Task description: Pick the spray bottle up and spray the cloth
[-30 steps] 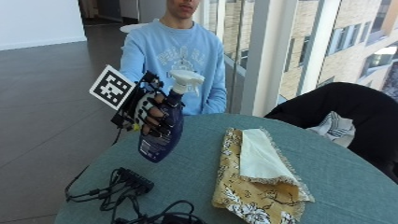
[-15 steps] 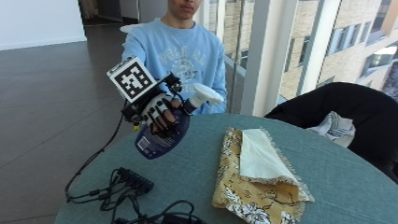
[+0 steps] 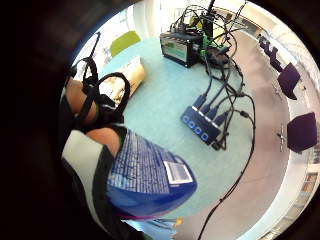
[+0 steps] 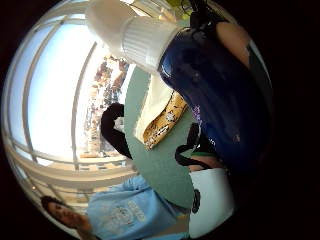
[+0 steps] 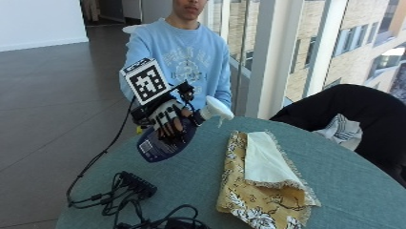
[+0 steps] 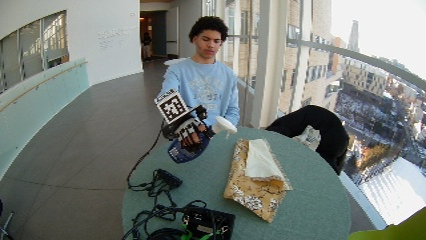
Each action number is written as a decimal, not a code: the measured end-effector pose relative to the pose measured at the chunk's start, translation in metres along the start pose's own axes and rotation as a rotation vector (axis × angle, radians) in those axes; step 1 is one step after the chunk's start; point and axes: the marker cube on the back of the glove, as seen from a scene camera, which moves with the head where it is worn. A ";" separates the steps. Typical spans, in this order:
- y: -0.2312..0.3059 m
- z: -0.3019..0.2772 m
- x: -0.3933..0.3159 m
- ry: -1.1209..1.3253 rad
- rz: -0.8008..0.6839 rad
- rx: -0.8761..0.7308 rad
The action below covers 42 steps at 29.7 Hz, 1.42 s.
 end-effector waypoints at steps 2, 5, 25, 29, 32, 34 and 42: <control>-0.001 0.001 -0.001 0.014 0.002 -0.001; -0.002 0.002 -0.003 0.026 0.007 -0.010; -0.006 0.006 -0.013 0.123 -0.008 -0.046; -0.008 0.006 -0.016 0.137 -0.009 -0.054; -0.009 0.007 -0.017 0.151 -0.016 -0.060; -0.010 0.008 -0.017 0.159 -0.019 -0.062; -0.009 0.008 -0.018 0.171 -0.022 -0.070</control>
